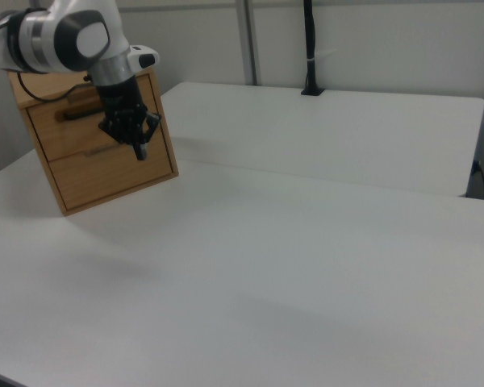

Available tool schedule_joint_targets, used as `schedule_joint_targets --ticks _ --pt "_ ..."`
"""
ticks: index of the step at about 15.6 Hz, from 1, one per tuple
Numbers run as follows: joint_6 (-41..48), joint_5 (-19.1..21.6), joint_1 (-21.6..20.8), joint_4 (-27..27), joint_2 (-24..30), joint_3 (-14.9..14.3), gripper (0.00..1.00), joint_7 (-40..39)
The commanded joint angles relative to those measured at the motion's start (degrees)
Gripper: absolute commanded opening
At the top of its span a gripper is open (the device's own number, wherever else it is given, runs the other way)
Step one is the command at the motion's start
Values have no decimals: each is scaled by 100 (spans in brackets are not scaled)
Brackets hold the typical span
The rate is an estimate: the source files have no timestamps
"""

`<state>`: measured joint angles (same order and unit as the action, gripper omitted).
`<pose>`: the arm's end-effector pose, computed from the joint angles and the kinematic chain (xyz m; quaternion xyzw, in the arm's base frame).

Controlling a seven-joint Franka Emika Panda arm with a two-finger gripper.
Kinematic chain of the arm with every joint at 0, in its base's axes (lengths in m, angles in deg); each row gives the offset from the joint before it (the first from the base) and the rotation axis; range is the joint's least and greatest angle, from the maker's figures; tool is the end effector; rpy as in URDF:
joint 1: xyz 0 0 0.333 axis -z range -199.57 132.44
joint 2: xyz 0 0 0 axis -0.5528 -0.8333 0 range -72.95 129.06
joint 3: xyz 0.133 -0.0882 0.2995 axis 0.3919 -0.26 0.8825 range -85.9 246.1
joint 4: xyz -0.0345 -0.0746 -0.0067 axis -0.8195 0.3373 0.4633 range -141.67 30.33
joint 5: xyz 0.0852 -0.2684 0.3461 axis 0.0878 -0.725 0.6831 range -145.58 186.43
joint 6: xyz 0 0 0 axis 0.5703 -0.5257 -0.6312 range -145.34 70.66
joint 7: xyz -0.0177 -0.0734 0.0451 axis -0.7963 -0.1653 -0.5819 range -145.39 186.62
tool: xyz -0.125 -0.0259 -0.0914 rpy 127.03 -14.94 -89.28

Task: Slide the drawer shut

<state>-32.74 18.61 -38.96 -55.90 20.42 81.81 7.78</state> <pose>0.6679 0.0781 0.5306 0.9836 0.1756 0.0388 0.0156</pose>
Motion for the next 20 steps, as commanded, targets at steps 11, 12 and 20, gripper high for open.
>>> schedule_joint_targets --ticks 11,12,20 --pt "1029 -179 284 -258 1018 -408 100 1240" --pt "1029 -179 285 -276 1027 -408 100 1240" --pt "1222 -179 285 -241 1010 -399 100 1697"
